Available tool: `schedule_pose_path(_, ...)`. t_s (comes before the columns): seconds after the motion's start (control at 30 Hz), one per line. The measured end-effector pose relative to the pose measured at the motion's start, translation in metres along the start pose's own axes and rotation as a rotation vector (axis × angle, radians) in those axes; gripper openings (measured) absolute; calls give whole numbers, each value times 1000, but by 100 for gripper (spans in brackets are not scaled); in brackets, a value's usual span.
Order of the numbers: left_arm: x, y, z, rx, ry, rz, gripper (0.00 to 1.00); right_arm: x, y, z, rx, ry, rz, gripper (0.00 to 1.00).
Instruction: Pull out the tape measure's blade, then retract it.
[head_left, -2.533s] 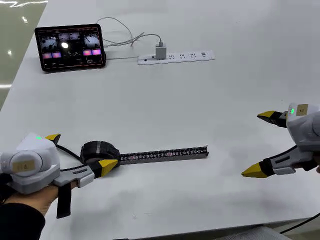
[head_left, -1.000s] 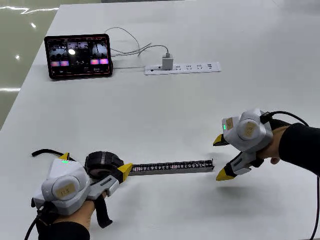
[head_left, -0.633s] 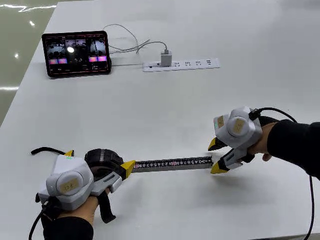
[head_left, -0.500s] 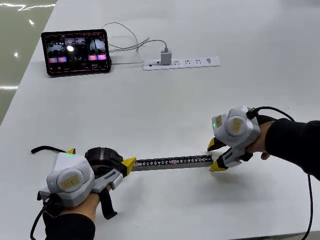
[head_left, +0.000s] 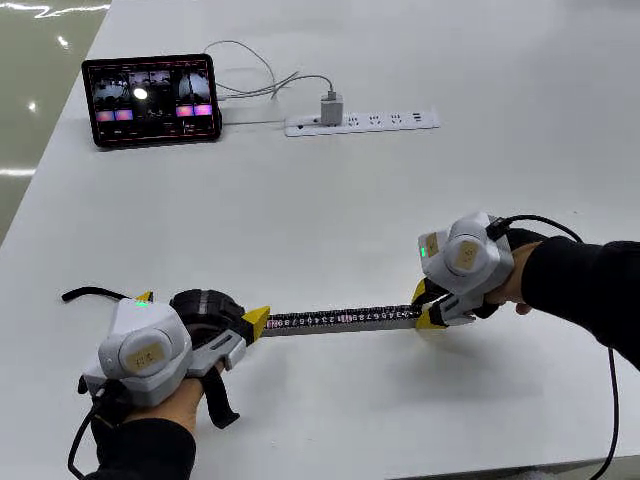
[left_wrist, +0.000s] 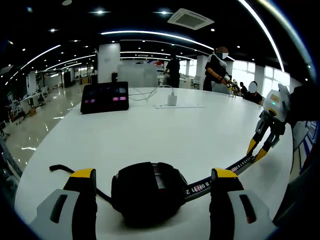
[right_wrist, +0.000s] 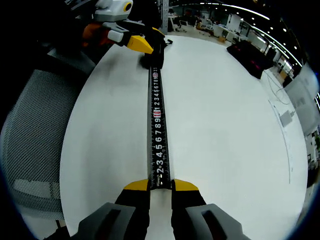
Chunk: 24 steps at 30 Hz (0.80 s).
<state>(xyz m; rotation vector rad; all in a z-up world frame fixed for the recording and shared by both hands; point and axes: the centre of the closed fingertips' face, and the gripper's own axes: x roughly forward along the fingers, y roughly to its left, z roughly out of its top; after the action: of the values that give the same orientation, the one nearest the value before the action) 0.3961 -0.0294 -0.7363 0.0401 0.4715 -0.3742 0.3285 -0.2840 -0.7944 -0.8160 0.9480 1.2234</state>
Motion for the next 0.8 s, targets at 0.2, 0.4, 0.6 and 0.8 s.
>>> schedule_pose_path(0.2, -1, 1, -3, -4, 7, 5, 84, 0, 3, 1, 0, 5, -18, 11)
schedule_pose_path(0.4, 0, 2, -8, -24, 16, 10, 69, 1, 1, 1, 48, 18, -15, 11)
schedule_pose_path(0.6, 3, 3, -12, -42, 28, 20, 66, 2, 0, 1, 85, 28, -15, 11)
schedule_pose_path(0.8, 4, 7, -13, -39, 40, 31, 62, 3, 0, 1, 56, 51, -7, 9)
